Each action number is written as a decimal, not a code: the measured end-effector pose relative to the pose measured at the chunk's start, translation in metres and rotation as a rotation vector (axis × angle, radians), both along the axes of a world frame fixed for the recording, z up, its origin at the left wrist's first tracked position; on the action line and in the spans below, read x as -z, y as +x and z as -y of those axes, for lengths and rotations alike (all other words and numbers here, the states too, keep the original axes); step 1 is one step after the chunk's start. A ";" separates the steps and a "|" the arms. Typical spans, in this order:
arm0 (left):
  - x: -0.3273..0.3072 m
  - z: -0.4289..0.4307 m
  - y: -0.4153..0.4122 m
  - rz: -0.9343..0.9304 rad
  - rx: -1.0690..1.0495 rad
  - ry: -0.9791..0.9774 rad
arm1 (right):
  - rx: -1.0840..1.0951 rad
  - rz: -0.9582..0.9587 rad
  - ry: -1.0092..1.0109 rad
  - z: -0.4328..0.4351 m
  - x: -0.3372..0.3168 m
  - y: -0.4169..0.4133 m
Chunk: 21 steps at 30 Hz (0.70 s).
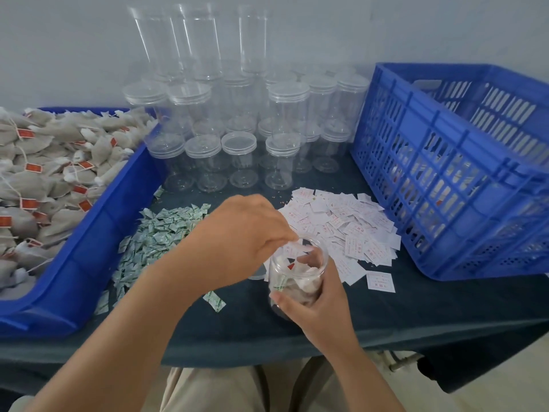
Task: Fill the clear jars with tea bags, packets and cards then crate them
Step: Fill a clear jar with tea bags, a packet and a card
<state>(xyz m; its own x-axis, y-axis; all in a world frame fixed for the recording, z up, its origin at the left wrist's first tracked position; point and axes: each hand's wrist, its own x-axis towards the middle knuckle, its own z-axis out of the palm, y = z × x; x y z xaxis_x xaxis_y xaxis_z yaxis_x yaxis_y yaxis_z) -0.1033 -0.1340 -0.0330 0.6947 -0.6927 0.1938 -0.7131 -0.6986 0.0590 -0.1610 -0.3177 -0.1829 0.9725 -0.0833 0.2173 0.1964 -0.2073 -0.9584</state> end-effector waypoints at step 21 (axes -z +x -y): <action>0.106 -0.005 0.007 -0.324 -0.704 -0.644 | -0.021 -0.033 -0.039 -0.001 -0.004 -0.007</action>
